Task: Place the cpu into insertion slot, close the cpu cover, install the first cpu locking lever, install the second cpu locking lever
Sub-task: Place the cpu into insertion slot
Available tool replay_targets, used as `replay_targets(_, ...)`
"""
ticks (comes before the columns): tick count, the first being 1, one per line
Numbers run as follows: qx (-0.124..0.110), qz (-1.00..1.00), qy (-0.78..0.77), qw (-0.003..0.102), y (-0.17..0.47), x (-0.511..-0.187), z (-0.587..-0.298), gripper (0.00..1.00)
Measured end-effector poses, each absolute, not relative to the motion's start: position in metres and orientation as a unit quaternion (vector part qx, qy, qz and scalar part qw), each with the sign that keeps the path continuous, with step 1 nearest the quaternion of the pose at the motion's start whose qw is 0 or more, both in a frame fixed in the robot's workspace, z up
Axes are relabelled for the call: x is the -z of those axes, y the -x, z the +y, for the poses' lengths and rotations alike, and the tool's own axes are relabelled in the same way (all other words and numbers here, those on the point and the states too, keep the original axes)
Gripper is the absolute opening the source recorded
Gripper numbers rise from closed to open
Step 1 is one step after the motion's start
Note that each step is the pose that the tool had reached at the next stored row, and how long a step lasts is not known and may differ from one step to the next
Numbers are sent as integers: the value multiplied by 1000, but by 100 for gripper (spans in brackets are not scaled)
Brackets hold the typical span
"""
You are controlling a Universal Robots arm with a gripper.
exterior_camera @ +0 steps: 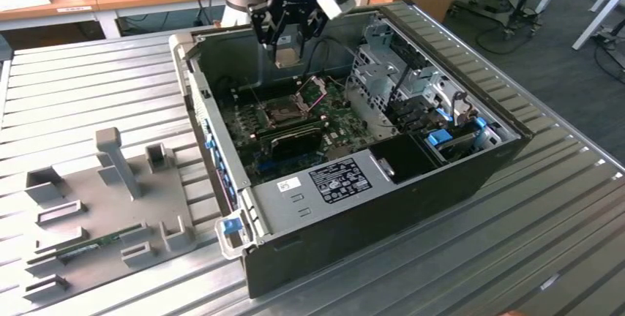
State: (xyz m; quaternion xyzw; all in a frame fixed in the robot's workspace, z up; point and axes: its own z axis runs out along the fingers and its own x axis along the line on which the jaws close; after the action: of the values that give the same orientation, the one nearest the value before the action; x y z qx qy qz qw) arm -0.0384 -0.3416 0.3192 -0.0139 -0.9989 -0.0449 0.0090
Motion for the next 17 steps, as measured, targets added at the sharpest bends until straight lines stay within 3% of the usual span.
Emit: replay_targets(17, 45, -999, 14, 9, 38, -318, -342, 54)
